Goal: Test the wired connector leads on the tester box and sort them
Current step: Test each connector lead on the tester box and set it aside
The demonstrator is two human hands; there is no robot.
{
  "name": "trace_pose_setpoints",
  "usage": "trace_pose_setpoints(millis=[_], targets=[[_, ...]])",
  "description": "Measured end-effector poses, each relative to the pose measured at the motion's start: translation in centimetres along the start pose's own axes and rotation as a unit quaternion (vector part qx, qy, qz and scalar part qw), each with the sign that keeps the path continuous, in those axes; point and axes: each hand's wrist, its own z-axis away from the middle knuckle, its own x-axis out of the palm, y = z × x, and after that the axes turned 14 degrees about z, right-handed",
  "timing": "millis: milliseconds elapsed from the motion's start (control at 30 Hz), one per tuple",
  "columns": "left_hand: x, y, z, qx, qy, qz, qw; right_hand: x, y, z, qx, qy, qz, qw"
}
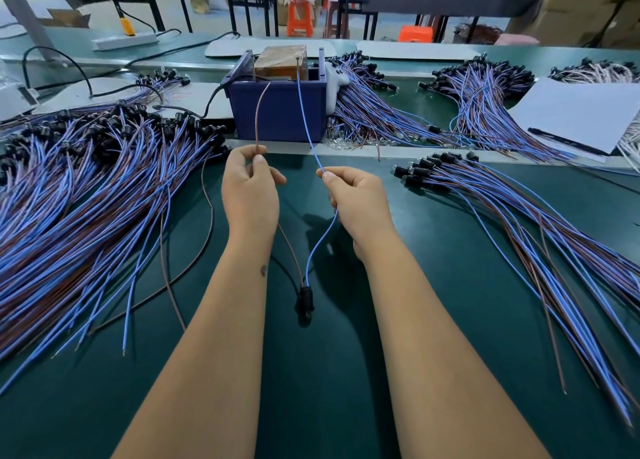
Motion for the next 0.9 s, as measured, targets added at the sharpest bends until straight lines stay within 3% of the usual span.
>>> trace_pose_setpoints(millis=[900], targets=[[-0.7,0.17,-0.66,0.008,0.034,0.046,0.998,-0.05,-0.24,0.08,0.018,-0.006,0.01,1.0]])
